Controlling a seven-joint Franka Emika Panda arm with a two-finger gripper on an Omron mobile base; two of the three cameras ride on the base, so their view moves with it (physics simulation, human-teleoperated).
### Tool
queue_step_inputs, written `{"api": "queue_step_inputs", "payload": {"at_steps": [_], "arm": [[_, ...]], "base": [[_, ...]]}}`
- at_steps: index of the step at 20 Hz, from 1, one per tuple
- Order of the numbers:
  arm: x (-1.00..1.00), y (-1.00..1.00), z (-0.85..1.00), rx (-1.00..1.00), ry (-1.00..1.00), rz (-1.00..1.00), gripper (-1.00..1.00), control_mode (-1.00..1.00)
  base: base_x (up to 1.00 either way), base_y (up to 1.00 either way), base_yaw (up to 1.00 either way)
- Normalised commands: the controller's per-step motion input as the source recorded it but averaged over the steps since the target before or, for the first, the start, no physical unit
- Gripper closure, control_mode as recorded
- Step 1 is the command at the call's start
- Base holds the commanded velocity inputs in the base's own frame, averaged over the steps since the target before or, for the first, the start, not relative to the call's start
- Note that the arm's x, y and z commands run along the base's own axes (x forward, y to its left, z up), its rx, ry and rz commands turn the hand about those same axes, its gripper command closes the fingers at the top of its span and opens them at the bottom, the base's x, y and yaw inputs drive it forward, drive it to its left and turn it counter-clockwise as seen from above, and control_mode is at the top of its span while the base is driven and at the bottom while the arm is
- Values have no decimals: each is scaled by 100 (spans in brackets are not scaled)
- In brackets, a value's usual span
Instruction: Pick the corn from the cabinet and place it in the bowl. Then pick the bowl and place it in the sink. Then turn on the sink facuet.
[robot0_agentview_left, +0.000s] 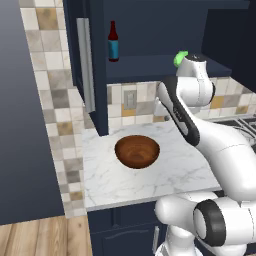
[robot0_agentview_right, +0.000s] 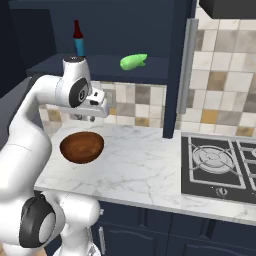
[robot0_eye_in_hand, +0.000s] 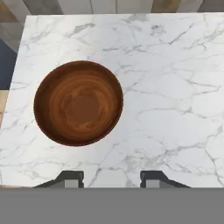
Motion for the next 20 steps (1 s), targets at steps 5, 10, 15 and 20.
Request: {"api": "queue_step_inputs", "payload": {"at_steps": [5, 10, 15, 20], "arm": [[-33, -2, 8, 0, -25, -3, -100, -100], [-19, -27, 51, 1, -50, -32, -100, -100], [0, -32, 77, 0, -40, -26, -100, -100], [3, -33, 69, 0, -30, -13, -100, -100]], "base": [[0, 0, 0], [0, 0, 0], [0, 0, 0], [0, 0, 0]]}}
